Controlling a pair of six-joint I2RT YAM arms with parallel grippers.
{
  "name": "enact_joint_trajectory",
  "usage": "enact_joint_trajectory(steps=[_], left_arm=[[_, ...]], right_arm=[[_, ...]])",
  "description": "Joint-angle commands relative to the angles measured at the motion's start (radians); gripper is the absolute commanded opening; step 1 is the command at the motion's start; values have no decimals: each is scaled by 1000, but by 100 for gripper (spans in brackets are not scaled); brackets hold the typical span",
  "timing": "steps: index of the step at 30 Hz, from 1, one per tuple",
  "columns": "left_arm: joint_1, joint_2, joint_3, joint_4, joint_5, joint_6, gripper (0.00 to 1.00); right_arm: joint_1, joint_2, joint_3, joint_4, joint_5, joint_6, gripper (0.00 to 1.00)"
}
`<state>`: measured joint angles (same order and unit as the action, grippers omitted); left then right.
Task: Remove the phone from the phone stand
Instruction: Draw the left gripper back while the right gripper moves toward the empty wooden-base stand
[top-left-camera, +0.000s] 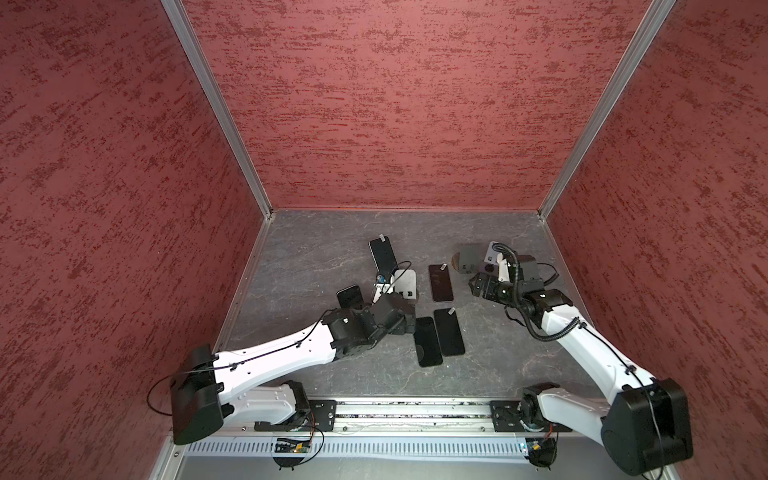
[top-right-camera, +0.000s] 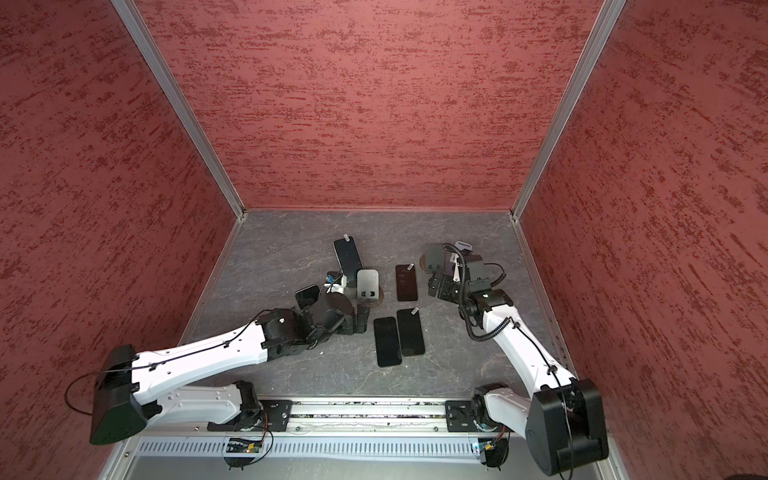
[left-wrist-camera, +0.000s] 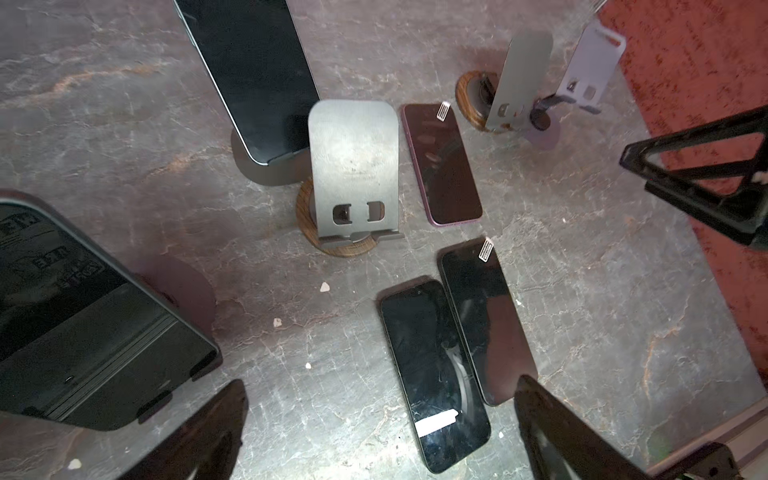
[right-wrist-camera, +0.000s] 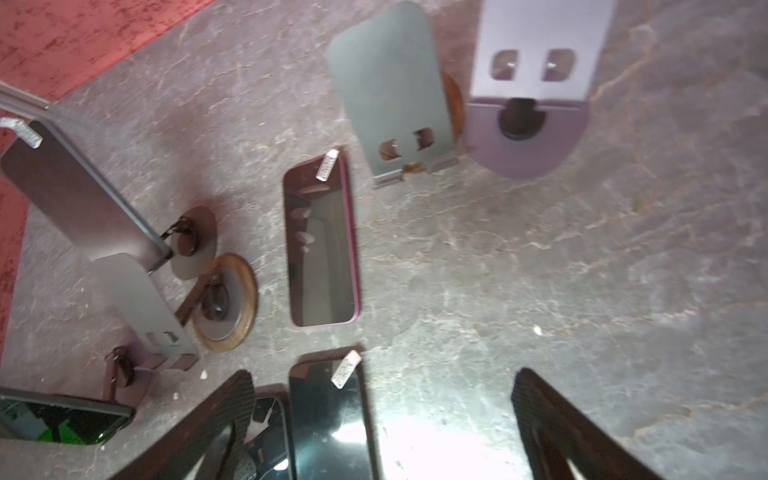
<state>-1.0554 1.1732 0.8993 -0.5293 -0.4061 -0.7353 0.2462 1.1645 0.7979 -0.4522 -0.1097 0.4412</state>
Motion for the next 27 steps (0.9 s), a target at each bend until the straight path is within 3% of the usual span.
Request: enact_joint_trajectory(steps=[1, 8, 17, 27], left_arm=[[7, -84, -18, 6, -25, 42, 100], [73, -229, -93, -16, 10, 45, 100], [98, -365, -149, -68, -26, 31, 100], [103, -437, -187, -138, -46, 6, 100]], right_arm=[[69, 37, 59, -20, 67, 43, 99], [234, 180, 183, -18, 139, 51, 99], [399, 407, 388, -26, 166, 47, 99], [499, 605, 570, -78, 277, 67, 99]])
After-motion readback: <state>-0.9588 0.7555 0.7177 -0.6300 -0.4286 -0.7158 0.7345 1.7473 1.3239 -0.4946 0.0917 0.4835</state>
